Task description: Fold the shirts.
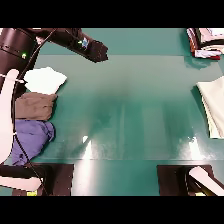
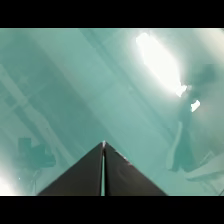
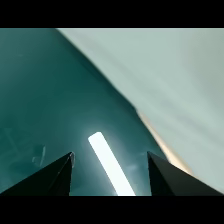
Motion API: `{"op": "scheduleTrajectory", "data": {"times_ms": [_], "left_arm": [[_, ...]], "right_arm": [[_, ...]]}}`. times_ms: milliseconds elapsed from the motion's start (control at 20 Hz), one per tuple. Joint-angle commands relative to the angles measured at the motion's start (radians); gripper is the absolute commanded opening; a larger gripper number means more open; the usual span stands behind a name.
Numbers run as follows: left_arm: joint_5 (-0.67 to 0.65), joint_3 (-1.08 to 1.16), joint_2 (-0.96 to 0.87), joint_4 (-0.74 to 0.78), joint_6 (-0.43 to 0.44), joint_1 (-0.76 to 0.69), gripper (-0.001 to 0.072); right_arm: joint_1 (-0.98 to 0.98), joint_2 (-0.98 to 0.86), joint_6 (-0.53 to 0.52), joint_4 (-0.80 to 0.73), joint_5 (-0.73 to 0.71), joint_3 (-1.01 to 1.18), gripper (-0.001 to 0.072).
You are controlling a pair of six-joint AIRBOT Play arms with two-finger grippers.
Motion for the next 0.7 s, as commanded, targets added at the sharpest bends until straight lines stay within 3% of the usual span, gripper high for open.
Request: {"op": "scheduleTrajectory", "data": {"times_ms": [0,50,100,250,450,650], "left_arm": [[0.002,0.0,0.0,-0.002,-0.002,-0.001,0.0027],[0.006,0.0,0.0,-0.002,-0.002,0.0,0.0027],[0.005,0.0,0.0,-0.002,-0.002,-0.001,0.0027],[0.005,0.0,0.0,-0.002,-0.002,-0.001,0.0027],[0.005,0.0,0.0,-0.002,-0.002,-0.001,0.0027],[0.005,0.0,0.0,-0.002,-0.001,-0.001,0.0027]], "right_arm": [[0.256,0.006,0.0,0.098,-0.029,0.064,0.0531],[0.341,0.006,0.0,0.087,-0.044,0.079,0.0512],[0.419,0.006,-0.001,0.074,-0.06,0.09,0.0422],[0.609,0.006,-0.001,0.048,-0.079,0.121,0.0041],[0.743,0.006,-0.002,0.049,-0.094,0.146,0.0019],[0.758,0.006,-0.002,0.05,-0.062,0.145,0.0018]]}}
